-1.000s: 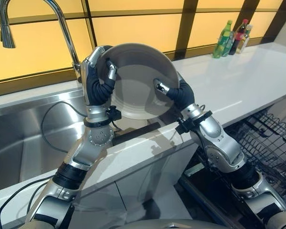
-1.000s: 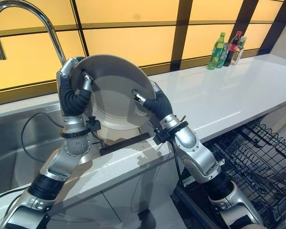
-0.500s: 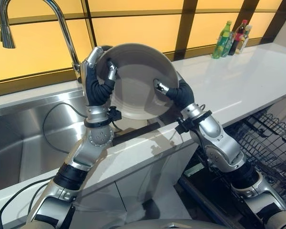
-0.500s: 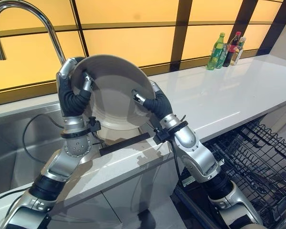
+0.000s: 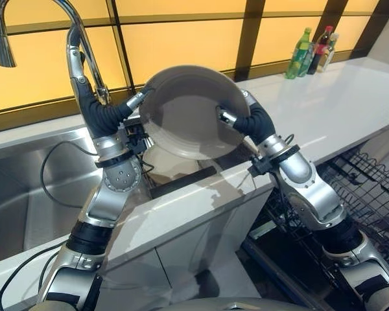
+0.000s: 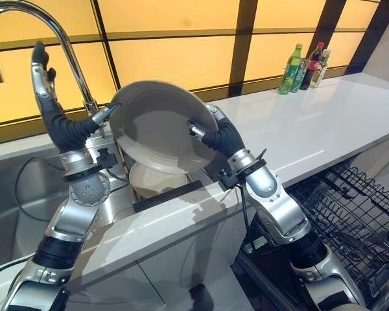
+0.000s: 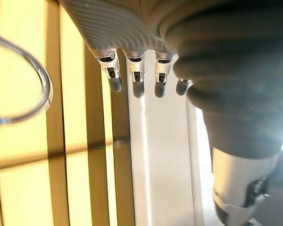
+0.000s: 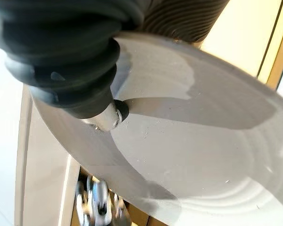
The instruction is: Pick up plates and place into dishwasher.
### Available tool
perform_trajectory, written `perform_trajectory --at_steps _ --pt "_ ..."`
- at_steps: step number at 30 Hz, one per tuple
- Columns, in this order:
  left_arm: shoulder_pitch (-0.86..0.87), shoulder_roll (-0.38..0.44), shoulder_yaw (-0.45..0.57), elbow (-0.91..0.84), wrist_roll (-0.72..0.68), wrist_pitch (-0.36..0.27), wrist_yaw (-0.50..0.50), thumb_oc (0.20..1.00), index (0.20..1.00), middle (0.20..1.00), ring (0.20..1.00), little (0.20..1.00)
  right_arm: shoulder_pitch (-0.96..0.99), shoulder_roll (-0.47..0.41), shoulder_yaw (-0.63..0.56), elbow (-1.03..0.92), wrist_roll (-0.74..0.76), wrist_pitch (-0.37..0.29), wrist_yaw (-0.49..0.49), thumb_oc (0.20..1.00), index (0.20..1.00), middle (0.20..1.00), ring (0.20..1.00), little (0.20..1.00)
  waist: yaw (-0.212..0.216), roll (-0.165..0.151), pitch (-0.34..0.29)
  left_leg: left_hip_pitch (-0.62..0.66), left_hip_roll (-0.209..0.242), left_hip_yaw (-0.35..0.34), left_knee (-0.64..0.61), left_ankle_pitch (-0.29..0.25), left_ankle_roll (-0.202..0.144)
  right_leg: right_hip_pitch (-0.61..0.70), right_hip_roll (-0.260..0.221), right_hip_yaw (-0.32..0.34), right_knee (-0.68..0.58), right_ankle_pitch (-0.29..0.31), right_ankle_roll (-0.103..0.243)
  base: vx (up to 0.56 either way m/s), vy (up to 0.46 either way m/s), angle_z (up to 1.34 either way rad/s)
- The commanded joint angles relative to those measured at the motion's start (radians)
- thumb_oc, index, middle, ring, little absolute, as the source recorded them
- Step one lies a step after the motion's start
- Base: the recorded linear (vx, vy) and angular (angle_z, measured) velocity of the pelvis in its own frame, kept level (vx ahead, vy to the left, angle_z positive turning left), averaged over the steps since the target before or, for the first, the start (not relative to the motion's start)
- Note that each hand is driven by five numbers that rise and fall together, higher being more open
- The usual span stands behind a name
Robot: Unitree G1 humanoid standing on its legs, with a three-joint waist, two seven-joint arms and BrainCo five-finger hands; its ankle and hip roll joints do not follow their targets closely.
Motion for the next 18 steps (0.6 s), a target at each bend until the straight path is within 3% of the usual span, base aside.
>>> perform_trajectory --at_steps 1,8,14,18 --pt "-0.020 0.094 0.075 0.070 -0.048 -0.009 0.006 1.000 1.000 1.000 1.000 1.000 0.020 -0.091 -0.129 -0.011 -0.043 -0.046 -0.034 0.200 0.200 0.200 0.200 0.200 -0.023 0.009 -0.056 -0.064 -0.030 0.018 0.044 -0.042 0.036 -0.006 0.036 -0.020 0.142 -0.171 -0.009 0.01 0.012 -0.13" --pt "0.035 0.111 0.122 0.071 -0.061 -0.037 -0.018 1.000 1.000 1.000 1.000 1.000 0.152 -0.166 -0.268 0.013 -0.161 -0.062 -0.065 0.200 0.200 0.200 0.200 0.200 -0.060 0.004 -0.050 -0.062 -0.032 0.047 0.044 -0.049 0.044 -0.023 0.030 0.013 0.148 -0.163 0.000 0.00 0.022 -0.11" --pt "0.092 0.152 0.177 0.072 -0.085 -0.032 -0.057 1.000 1.000 1.000 1.000 1.000 0.313 -0.236 -0.426 0.051 -0.171 -0.074 -0.115 0.200 0.200 0.200 0.200 0.200 -0.100 0.002 -0.043 -0.059 -0.037 0.076 0.046 -0.058 0.057 -0.046 0.029 0.060 0.165 -0.157 0.011 0.01 0.010 -0.15" --pt "0.133 0.167 0.223 0.093 -0.071 -0.041 -0.066 1.000 1.000 1.000 1.000 1.000 0.421 -0.226 -0.540 0.070 -0.172 -0.097 -0.145 0.200 0.200 0.200 0.200 0.200 -0.139 0.006 -0.029 -0.049 -0.047 0.094 0.041 -0.070 0.073 -0.073 0.027 0.102 0.196 -0.146 0.023 0.02 0.000 -0.27"
